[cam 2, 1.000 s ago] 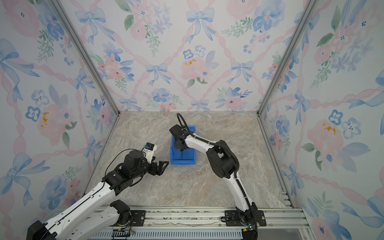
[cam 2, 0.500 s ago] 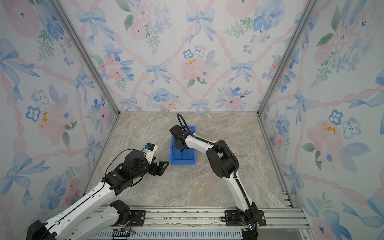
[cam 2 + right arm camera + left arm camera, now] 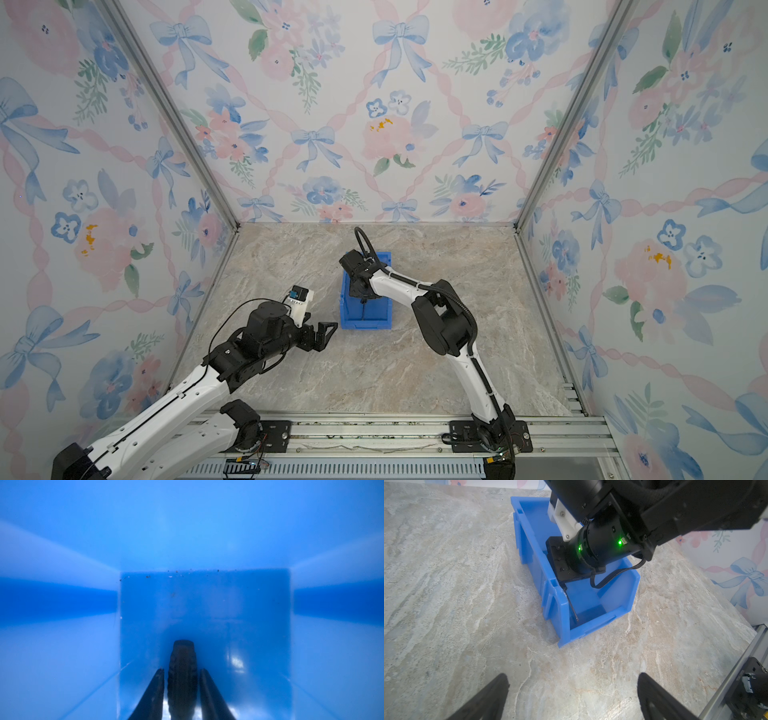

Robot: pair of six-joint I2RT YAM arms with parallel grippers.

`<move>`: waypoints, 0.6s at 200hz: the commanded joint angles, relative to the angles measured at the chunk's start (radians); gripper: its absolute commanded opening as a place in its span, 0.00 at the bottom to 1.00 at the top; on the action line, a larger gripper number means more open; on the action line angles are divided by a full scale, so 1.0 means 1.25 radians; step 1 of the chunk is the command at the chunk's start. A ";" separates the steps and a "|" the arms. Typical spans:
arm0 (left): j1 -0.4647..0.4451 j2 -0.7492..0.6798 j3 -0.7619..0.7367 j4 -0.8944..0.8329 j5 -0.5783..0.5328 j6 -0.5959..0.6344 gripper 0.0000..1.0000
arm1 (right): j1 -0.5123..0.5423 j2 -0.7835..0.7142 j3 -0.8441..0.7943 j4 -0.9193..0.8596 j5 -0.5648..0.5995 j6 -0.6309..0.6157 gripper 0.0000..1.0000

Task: Put the screwdriver in the bin
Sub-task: 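Lower the screwdriver into the blue bin and open the right gripper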

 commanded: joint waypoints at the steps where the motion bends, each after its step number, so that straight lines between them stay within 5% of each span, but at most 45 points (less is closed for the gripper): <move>1: -0.006 -0.010 -0.011 0.006 -0.010 0.018 0.97 | 0.001 0.003 -0.010 -0.002 0.012 0.005 0.34; 120: -0.014 -0.026 -0.015 0.006 -0.037 0.015 0.97 | 0.006 -0.047 -0.033 0.021 0.028 0.003 0.44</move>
